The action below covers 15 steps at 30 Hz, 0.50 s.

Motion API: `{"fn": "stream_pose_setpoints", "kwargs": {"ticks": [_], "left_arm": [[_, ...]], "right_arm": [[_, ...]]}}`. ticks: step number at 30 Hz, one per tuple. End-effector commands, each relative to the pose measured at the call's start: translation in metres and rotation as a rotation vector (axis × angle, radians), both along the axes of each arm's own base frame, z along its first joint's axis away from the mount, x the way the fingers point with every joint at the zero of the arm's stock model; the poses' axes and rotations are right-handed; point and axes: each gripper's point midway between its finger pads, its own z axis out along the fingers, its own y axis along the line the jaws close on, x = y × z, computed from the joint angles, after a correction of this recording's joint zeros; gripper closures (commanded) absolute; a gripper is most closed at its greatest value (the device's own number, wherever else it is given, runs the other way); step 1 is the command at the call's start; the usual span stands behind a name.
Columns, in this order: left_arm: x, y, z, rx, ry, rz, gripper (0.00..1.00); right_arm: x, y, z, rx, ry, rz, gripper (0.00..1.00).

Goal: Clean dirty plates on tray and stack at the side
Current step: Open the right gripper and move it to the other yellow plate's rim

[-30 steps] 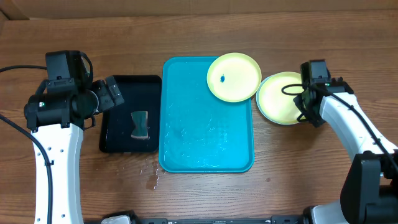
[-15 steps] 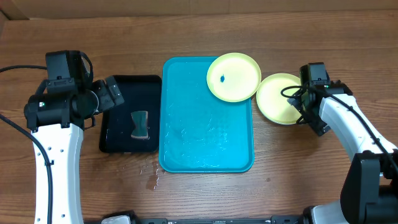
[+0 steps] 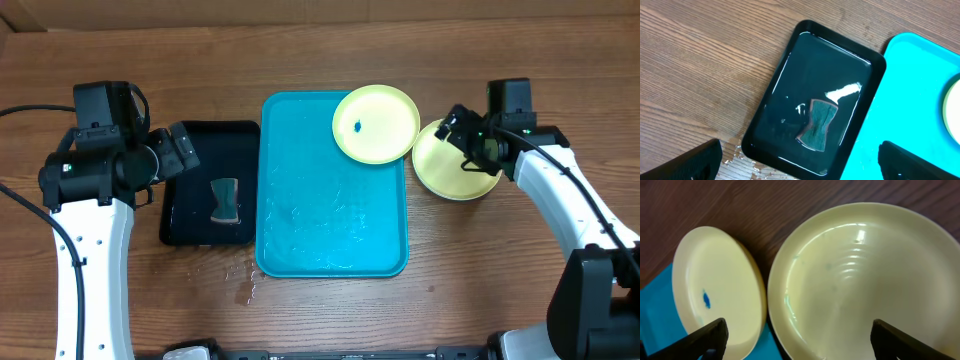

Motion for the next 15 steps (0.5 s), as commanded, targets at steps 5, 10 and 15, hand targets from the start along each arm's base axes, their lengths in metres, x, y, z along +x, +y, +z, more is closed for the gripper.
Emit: {"fn": "stream_pose_setpoints", "kwargs": {"ticks": [5, 10, 15], "left_arm": [[0.003, -0.001, 0.003, -0.008, -0.010, 0.005, 0.00], [0.003, 0.000, 0.003, -0.007, -0.010, 0.006, 0.00], [0.003, 0.000, 0.003, -0.007, -0.010, 0.006, 0.00]], "right_arm": [[0.020, 0.030, 0.022, -0.114, -0.140, 0.158, 0.10], [0.035, 0.051, 0.025, -0.190, -0.230, 0.288, 0.17], [0.050, 0.053, 0.010, -0.233, -0.251, 0.289, 0.22]]}}
